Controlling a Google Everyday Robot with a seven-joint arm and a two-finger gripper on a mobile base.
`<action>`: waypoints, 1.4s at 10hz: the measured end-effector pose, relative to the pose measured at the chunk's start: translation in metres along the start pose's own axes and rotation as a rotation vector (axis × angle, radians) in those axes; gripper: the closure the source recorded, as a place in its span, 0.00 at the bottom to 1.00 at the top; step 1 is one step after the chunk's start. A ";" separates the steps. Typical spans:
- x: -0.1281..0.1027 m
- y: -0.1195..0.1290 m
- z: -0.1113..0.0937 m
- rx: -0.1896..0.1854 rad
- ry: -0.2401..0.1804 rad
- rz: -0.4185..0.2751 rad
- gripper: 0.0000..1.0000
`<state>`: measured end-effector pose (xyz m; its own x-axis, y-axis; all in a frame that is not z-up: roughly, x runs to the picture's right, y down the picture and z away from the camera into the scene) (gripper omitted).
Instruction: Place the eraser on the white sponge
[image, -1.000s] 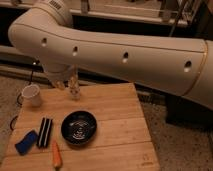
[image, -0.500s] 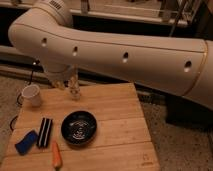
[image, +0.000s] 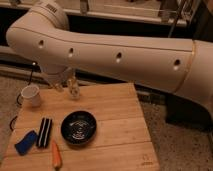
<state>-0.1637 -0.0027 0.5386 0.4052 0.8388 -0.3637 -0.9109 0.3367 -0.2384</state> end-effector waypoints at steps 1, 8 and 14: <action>0.003 0.017 0.023 -0.025 0.035 0.002 0.62; 0.038 0.108 0.155 -0.210 0.202 0.071 0.69; 0.039 0.145 0.210 -0.282 0.214 0.055 0.25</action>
<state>-0.2964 0.1682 0.6789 0.3904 0.7337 -0.5561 -0.8866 0.1370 -0.4417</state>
